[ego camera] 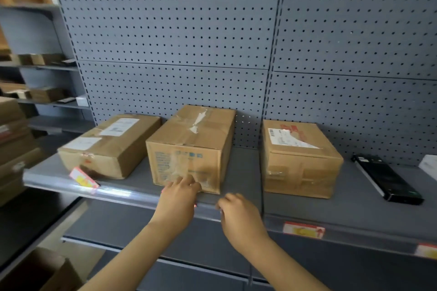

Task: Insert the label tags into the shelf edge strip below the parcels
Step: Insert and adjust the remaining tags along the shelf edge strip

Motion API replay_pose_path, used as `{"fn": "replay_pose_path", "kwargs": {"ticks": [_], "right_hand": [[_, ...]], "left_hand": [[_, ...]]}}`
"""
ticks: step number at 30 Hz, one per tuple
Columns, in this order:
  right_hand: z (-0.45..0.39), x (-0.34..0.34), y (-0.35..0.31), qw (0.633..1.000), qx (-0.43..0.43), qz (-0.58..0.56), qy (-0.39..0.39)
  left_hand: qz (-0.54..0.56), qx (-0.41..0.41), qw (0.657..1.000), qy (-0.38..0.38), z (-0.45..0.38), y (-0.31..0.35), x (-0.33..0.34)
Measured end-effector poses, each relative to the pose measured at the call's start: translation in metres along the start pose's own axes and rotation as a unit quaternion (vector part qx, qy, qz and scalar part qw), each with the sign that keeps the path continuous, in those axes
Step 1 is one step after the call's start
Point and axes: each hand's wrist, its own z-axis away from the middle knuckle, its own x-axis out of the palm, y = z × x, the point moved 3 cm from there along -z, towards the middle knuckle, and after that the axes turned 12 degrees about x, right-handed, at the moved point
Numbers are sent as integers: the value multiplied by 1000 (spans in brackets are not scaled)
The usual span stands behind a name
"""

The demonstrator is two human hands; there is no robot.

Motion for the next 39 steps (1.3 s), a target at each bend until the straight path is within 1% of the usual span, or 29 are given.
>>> {"fn": "replay_pose_path", "kwargs": {"ticks": [3, 6, 10, 13, 16, 19, 22, 26, 30, 34, 39], "right_hand": [[-12, 10, -34, 999, 38, -36, 16], [-18, 20, -58, 996, 74, -46, 25], [-19, 29, -72, 994, 107, -26, 23], [-20, 32, -75, 992, 121, -25, 37], [-24, 33, -77, 991, 126, -28, 46], [-28, 33, -80, 990, 129, -26, 56], [-30, 35, -87, 989, 130, -32, 65], [-30, 36, -89, 989, 113, -37, 87], [-29, 38, -91, 991, 102, -22, 81], [-29, 38, -92, 994, 91, 16, 64], [-36, 35, -92, 995, 71, 30, 56]], "left_hand": [[-13, 10, 1000, 10, 1, -33, -6], [-7, 30, 1000, 1, 3, -59, -3], [37, 42, 998, -12, 7, -75, 5], [64, 53, 996, 7, 10, -77, 6], [85, 54, 994, 31, 11, -80, 3], [99, 57, 993, 23, 13, -81, 4], [136, 47, 989, 23, 14, -87, 3], [171, 48, 983, 42, 17, -89, 1], [193, 47, 978, 68, 21, -90, 1], [148, 53, 983, 90, 27, -89, 2], [130, 42, 988, 65, 27, -89, 7]]}}
